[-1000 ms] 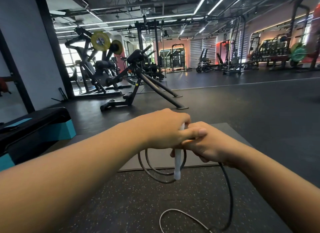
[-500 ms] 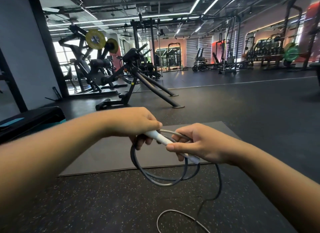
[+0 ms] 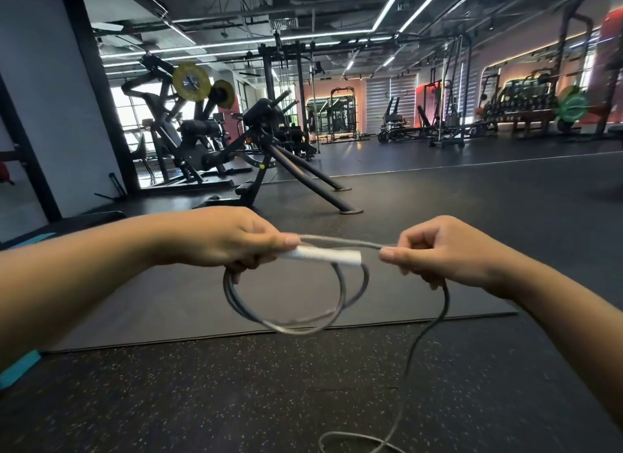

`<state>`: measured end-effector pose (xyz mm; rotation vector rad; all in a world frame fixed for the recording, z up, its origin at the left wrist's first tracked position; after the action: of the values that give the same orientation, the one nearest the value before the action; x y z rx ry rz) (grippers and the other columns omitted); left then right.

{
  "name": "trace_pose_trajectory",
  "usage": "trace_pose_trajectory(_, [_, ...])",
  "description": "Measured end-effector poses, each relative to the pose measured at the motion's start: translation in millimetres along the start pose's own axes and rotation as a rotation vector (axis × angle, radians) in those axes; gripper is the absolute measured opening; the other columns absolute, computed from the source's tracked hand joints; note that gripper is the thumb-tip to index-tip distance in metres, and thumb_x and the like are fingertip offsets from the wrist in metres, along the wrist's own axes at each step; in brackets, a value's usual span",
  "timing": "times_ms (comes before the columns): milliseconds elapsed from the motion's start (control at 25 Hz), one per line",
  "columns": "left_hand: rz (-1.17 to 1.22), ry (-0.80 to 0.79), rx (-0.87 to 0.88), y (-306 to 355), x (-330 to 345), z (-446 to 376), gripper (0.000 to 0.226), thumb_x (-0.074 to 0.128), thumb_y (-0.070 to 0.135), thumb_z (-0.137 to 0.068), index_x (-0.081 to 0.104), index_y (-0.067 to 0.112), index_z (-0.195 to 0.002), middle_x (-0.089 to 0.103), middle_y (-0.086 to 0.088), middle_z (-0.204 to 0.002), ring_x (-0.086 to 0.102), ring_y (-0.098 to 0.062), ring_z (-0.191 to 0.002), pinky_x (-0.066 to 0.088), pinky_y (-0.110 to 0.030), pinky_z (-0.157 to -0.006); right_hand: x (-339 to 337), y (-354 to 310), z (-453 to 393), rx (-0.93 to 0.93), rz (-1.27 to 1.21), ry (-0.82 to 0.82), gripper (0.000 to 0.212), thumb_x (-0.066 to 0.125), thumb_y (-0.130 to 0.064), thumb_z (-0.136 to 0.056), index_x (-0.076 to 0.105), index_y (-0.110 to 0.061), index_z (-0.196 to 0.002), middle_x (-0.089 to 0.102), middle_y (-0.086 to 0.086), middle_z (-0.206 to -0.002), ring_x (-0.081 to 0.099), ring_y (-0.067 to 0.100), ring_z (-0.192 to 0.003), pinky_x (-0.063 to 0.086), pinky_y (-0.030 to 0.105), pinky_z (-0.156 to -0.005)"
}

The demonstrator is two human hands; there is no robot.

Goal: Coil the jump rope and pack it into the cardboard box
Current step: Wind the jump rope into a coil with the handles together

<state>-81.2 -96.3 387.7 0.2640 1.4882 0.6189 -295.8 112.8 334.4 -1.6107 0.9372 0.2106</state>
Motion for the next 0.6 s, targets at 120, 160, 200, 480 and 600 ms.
trace_pose_trajectory(120, [0.321, 0.247, 0.054, -7, -7, 4, 0.050, 0.052, 0.064, -0.089, 0.047, 0.020, -0.066, 0.031, 0.004, -0.059, 0.030, -0.014, -0.051, 0.053, -0.034, -0.060, 3, 17, -2, 0.044, -0.238, 0.063, 0.052, 0.066, -0.061, -0.087, 0.062, -0.011, -0.073, 0.038, 0.000, -0.059, 0.040, 0.019, -0.051, 0.063, 0.046, -0.071])
trace_pose_trajectory(160, [0.427, 0.330, 0.063, -5, -2, 3, 0.046, 0.054, 0.060, -0.088, 0.045, 0.019, -0.068, 0.029, 0.003, -0.060, 0.029, -0.014, -0.051, 0.050, -0.031, -0.057, 12, 18, -4, 0.035, -0.371, 0.049, 0.057, 0.066, -0.068, -0.082, 0.067, -0.011, -0.081, 0.036, -0.002, -0.062, 0.036, 0.017, -0.053, 0.061, 0.045, -0.068])
trace_pose_trajectory(200, [0.560, 0.414, 0.059, -3, 5, 0, 0.042, 0.057, 0.056, -0.087, 0.044, 0.019, -0.070, 0.028, 0.003, -0.060, 0.029, -0.013, -0.050, 0.049, -0.028, -0.055, 23, 17, -7, 0.021, -0.500, 0.029, 0.062, 0.069, -0.073, -0.076, 0.072, -0.013, -0.092, 0.035, -0.003, -0.066, 0.033, 0.016, -0.055, 0.056, 0.042, -0.063])
trace_pose_trajectory(480, [1.138, 0.642, 0.045, 17, 68, -31, 0.039, 0.054, 0.049, -0.097, 0.046, 0.019, -0.074, 0.037, 0.004, -0.056, 0.043, -0.015, -0.050, 0.055, -0.035, -0.066, 90, -13, -23, -0.105, -0.844, 0.162, 0.079, 0.074, -0.060, -0.075, 0.058, -0.001, -0.125, 0.042, 0.001, -0.079, 0.039, 0.011, -0.059, 0.041, 0.028, -0.055])
trace_pose_trajectory(600, [1.166, 0.777, -0.011, 26, 91, -39, 0.049, 0.045, 0.057, -0.098, 0.050, 0.017, -0.072, 0.055, -0.001, -0.059, 0.052, -0.023, -0.061, 0.050, -0.038, -0.065, 110, -21, -21, -0.096, -0.872, 0.195, 0.054, 0.061, -0.051, -0.087, 0.058, -0.007, -0.119, 0.059, -0.001, -0.082, 0.048, 0.013, -0.063, 0.046, 0.028, -0.055])
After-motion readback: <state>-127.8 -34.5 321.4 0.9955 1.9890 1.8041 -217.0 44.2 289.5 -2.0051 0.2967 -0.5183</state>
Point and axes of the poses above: each hand's wrist, its own z-axis away from the middle knuckle, its own x-axis out of the palm, y = z × x, the point moved 2 cm from there along -z, towards the middle knuckle
